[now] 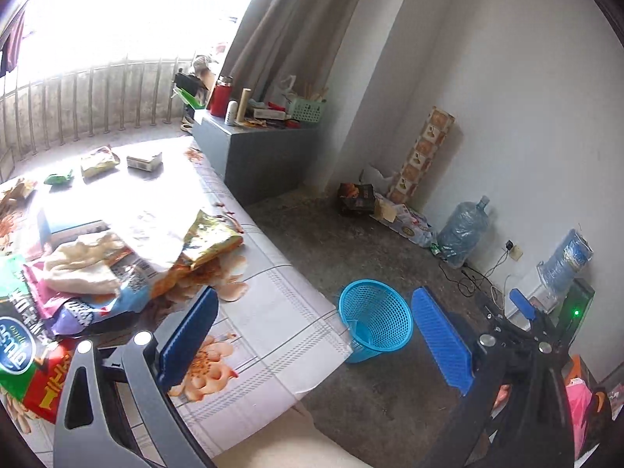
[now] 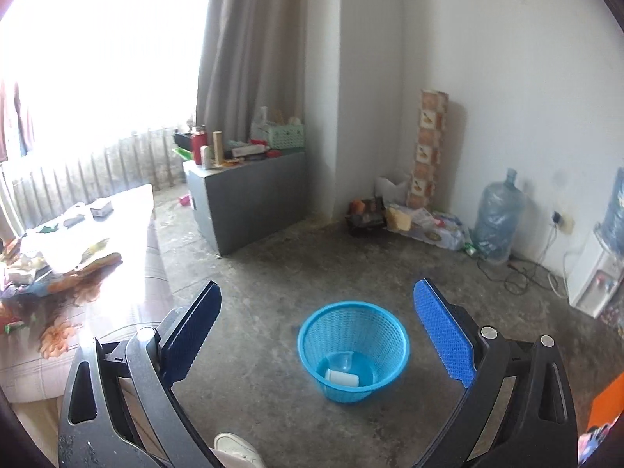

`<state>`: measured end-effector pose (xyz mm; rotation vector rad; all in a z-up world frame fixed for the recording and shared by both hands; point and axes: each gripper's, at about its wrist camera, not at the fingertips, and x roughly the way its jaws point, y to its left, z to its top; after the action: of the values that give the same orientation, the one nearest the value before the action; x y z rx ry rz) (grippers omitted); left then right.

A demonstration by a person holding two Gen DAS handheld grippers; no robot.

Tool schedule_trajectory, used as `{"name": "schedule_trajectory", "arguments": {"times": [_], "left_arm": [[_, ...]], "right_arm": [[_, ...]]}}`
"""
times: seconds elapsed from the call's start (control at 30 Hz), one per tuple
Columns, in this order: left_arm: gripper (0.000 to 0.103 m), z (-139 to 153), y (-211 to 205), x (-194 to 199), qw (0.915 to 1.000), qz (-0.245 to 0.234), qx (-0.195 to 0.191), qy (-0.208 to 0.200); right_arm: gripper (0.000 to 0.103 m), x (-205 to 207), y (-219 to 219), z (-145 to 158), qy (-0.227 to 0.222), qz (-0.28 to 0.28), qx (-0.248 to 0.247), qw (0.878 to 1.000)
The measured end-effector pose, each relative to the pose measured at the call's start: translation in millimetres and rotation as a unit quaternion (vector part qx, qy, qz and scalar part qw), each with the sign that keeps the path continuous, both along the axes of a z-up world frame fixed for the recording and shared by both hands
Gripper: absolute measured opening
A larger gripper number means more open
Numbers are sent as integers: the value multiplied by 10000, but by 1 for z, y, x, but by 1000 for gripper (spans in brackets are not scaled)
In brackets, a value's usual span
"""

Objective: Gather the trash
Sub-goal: 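Withdraw the right gripper from the wastebasket back toward the table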

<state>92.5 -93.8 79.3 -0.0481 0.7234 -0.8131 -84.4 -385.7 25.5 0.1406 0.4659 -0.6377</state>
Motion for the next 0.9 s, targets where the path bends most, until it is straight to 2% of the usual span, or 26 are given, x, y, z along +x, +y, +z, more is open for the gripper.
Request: {"name": "schedule_trajectory", "arguments": {"times": [0.2, 0.33, 0.6, 0.9], "left_arm": [[97, -2, 71, -8, 9981, 565, -139, -193], [97, 0, 111, -10, 9942, 997, -63, -396], [97, -2, 175, 7, 9831, 1757, 72, -510], [97, -3, 215, 30, 9741, 2199, 15, -523]], "right_arm": [[95, 25, 34, 11, -169, 923, -32, 9956], [95, 50, 53, 17, -169, 1539, 178, 9878], [95, 91, 69, 6, -18, 2133, 1001, 9718], [95, 127, 95, -14, 231, 2587, 1690, 9508]]}}
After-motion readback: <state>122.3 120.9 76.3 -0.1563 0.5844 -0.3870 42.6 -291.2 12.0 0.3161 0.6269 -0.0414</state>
